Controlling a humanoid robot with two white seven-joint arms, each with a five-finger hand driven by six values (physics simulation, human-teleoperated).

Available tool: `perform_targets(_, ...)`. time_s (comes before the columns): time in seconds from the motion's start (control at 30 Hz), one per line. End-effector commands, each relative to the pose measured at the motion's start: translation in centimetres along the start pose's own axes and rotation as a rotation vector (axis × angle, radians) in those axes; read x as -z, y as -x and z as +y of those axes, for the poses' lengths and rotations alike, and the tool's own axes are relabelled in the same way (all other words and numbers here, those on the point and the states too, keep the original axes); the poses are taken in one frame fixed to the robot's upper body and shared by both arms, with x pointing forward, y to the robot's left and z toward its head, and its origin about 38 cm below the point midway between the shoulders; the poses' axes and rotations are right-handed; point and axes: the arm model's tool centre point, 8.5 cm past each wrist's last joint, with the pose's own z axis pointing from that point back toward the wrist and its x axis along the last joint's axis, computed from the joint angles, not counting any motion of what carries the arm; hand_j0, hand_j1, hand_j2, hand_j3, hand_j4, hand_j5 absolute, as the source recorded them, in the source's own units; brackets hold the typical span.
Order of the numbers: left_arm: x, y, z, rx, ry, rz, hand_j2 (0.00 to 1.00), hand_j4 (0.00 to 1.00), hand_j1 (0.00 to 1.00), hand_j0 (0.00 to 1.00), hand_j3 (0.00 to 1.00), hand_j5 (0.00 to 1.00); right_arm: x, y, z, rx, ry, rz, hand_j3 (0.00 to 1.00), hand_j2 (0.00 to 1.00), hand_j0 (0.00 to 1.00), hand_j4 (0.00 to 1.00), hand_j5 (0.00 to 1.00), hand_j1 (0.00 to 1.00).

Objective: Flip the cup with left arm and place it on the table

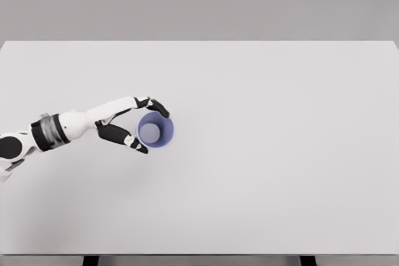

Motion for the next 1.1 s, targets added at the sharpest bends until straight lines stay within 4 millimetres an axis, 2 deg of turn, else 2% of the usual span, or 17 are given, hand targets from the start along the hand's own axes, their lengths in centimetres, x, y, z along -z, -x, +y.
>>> perform_targets(0.0, 0.1, 0.3, -0.9, -0.023, 0.011, 0.004, 0.57, 0.57, 0.57, 0.57, 0.57, 0.57, 0.0, 0.0, 0.0, 0.000, 0.000, 0.001, 1.00, 1.00, 1.00, 1.00, 1.00, 1.00)
perform_targets(0.13, 0.8, -0.6, -1.3, -0.024, 0.024, -0.029, 0.57, 0.57, 0.57, 0.57, 0.57, 0.57, 0.0, 0.0, 0.0, 0.000, 0.000, 0.001, 1.00, 1.00, 1.00, 1.00, 1.00, 1.00)
perform_targets(0.47, 0.9, -0.8, -1.3, -0.033, 0.016, -0.038, 0.60, 0.60, 0.60, 0.60, 0.60, 0.60, 0.0, 0.0, 0.0, 0.000, 0.000, 0.001, 1.00, 1.00, 1.00, 1.00, 1.00, 1.00)
perform_targets(0.67, 0.9, -0.9, -1.1, -0.030, 0.015, -0.039, 0.70, 0.70, 0.70, 0.70, 0.70, 0.70, 0.0, 0.0, 0.0, 0.000, 0.000, 0.001, 1.00, 1.00, 1.00, 1.00, 1.00, 1.00)
perform_targets(1.07, 0.9, -0.9, -1.1, -0.031, 0.007, -0.039, 0.81, 0.81, 0.81, 0.81, 0.81, 0.81, 0.0, 0.0, 0.0, 0.000, 0.000, 0.001, 1.00, 1.00, 1.00, 1.00, 1.00, 1.00)
